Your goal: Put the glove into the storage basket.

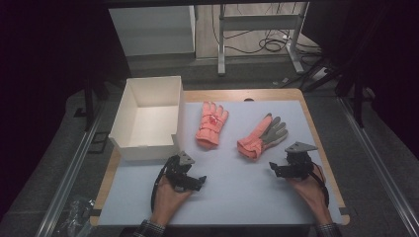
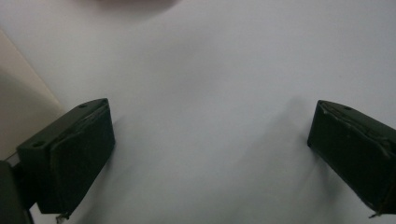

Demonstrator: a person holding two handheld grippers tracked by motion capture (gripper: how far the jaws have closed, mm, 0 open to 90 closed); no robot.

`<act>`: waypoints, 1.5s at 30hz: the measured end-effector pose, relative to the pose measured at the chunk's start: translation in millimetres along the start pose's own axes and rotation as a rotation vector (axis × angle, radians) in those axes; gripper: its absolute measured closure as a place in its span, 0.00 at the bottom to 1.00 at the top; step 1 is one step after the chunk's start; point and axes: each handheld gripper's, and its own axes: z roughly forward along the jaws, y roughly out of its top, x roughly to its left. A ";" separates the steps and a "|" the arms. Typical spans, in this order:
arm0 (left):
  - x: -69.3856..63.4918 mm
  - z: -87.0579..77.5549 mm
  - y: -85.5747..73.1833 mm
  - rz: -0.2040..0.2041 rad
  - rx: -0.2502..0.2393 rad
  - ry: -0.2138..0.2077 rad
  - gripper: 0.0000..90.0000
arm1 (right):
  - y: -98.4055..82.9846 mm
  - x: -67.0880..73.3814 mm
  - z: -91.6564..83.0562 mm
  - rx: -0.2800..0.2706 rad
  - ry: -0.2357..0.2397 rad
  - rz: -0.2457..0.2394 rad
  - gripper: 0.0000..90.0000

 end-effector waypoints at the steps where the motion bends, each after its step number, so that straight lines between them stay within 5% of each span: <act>1: 0.0 0.0 0.0 0.000 0.000 0.000 0.01 | 2.1 -0.8 0.3 -0.003 0.002 0.002 0.18; 11: -0.1 0.0 -0.1 0.000 0.000 0.000 0.01 | 24.7 -12.6 8.3 -0.035 0.037 0.066 0.21; 26: -0.1 0.0 -0.1 0.000 0.000 0.000 0.01 | 69.7 -36.5 20.4 -0.046 -0.007 0.075 0.35; 39: -0.1 0.0 -0.1 0.000 -0.002 0.000 0.01 | 75.8 -43.2 57.1 0.035 0.015 0.109 0.44; 41: -0.1 0.0 -0.1 0.000 -0.001 0.000 0.01 | 71.5 -43.8 63.9 0.056 0.023 0.147 0.49; 45: -0.1 0.0 -0.1 0.000 -0.001 0.000 0.01 | 71.2 -37.5 65.0 0.079 -0.023 0.126 0.64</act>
